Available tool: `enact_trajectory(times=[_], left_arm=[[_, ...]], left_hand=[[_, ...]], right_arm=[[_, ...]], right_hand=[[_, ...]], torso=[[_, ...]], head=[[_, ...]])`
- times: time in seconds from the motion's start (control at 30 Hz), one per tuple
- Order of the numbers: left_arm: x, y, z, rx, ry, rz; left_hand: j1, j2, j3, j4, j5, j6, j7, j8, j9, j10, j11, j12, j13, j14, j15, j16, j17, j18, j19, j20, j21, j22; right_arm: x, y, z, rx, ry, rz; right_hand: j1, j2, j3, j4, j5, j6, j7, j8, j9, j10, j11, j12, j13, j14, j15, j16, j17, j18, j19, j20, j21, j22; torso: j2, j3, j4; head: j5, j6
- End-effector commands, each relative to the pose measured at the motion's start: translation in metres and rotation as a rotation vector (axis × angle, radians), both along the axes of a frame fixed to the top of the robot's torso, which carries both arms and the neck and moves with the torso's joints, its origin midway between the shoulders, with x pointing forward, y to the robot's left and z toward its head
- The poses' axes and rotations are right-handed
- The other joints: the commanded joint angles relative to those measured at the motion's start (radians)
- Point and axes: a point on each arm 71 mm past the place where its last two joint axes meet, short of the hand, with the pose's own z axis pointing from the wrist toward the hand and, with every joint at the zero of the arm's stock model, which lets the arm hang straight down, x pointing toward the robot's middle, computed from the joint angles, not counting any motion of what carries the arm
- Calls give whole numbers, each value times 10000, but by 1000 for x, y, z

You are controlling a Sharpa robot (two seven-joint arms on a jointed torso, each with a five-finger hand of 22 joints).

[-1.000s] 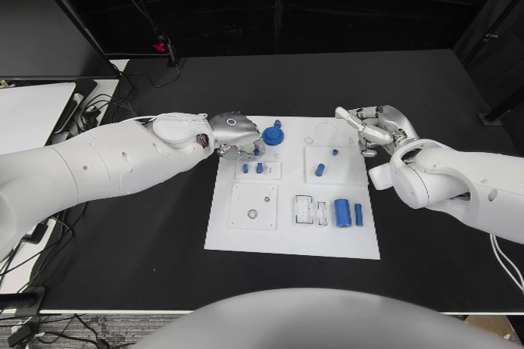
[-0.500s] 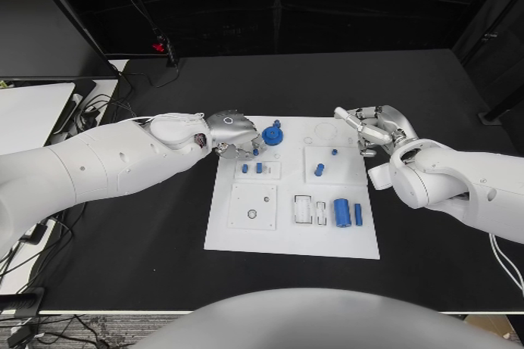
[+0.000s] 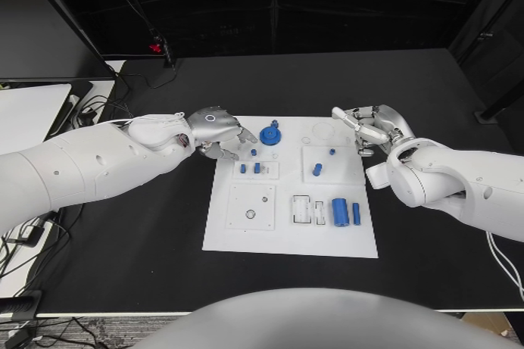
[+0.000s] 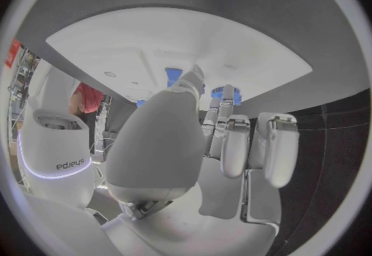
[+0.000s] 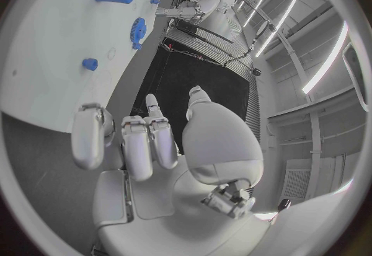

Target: Assemble the parts on the task board

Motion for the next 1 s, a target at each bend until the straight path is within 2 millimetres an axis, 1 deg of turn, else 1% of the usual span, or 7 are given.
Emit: enact_trajectory(times=[0.03,0.17,0.37,0.6,0.7,0.8,1.0], left_arm=[[-3,3,7,-165,-211,-366],[-6,16,14,-375,-456,-303],[-5,35,31,-2388,-144,460],[-2,53,45,-6471,1832,2170],[-1,58,48,-8209,2765,2709],[-2,60,49,-9920,3736,3100],[-8,55,45,-12164,5240,3154]], left_hand=[[-163,-24,-335,15,54,-257,101,153,25,-103,0,-10,18,1049,33,9,2635,-147,1044,47,32,2634],[-632,16,-1005,40,121,-427,338,555,76,-122,-31,121,31,1013,-18,-26,2527,-92,876,20,-134,2559],[-1330,287,-1035,13,187,-560,582,1518,163,-42,-196,445,25,-978,-196,-2918,-2563,655,-1558,-110,-3005,1276],[-1593,459,-1185,57,723,-489,970,2182,137,-194,83,716,31,-3799,102,-6692,-6841,1595,-5511,132,-8662,-1304],[-1698,691,-2078,27,1971,-549,1132,2331,103,-523,274,749,25,-4973,356,-7522,-7257,1533,-6274,325,-9635,-1753],[-1823,937,-2657,23,2166,-762,1248,2448,56,-967,461,838,30,-5915,599,-8164,-7687,1448,-6883,515,-10351,-2081],[-2613,596,-3191,66,2102,-1328,1585,2668,20,-2255,860,948,35,-8571,1324,-9613,-8695,1037,-8998,977,-12354,-3164]], right_arm=[[0,0,1,25,-27,57],[1,-1,1,6,-54,11],[0,-2,1,-17,-78,25],[-5,-2,5,-293,-44,600],[-3,-2,12,-645,-234,940],[-1,-3,19,-1176,-474,1270],[7,-2,35,-2648,-1346,1950]], right_hand=[[13,80,-62,-3,60,92,5,53,15,678,93,-17,2313,1039,51,24,2631,187,-8,66,-5,1874],[25,80,-77,-6,63,118,11,64,17,650,109,-37,2290,1039,57,24,2631,187,-10,70,-9,1873],[134,84,-133,-21,78,191,55,87,15,268,186,-316,1977,1039,117,24,2631,187,-20,111,-27,1868],[1073,177,-277,-76,-59,390,95,104,8,-3526,232,-3576,-1394,1039,187,24,2631,213,-76,202,-118,1838],[1807,241,-232,-156,-144,549,21,135,22,-5405,297,-6213,-3984,1039,153,24,2631,195,7,166,-56,1863],[2652,333,-166,-172,-227,720,44,152,33,-5421,315,-7699,-5529,1039,143,24,2631,140,213,128,120,1928],[3894,360,2,-45,-687,916,137,113,39,-5070,408,-10101,-8250,962,158,-101,2404,96,502,120,256,1958]], torso=[[-1,10,14],[-1,7,15],[0,5,-9],[-2,3,10],[2,1,11],[1,3,-11],[6,0,-5]], head=[[0,-1],[19,-1],[-2,-1],[-76,-1],[-82,7],[-83,46],[-115,147]])
